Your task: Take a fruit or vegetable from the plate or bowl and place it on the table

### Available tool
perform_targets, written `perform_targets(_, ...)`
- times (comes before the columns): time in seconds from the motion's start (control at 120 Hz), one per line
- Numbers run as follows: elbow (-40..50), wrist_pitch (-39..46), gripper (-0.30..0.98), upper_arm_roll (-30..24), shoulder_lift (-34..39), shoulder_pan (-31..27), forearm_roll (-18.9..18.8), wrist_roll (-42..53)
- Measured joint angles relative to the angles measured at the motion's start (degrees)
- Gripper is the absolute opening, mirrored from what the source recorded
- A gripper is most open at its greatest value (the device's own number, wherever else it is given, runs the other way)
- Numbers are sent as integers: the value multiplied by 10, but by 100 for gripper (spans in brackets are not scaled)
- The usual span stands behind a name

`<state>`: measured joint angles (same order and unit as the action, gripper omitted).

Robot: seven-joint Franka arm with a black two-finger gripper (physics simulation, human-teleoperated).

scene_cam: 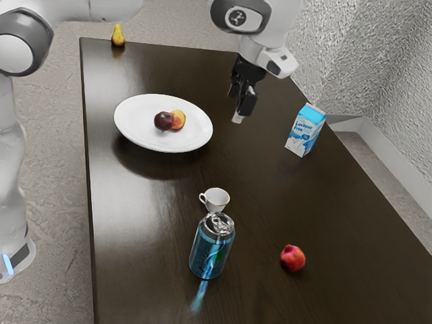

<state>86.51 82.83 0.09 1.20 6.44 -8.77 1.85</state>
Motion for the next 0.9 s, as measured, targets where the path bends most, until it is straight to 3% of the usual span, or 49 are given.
perform_targets(0.167,-1,36,69,-1,2,21,-1,4)
perform_targets(0.783,5,45,69,-15,3,-13,6,-7)
perform_targets(0.9,42,43,69,42,16,-16,21,-3)
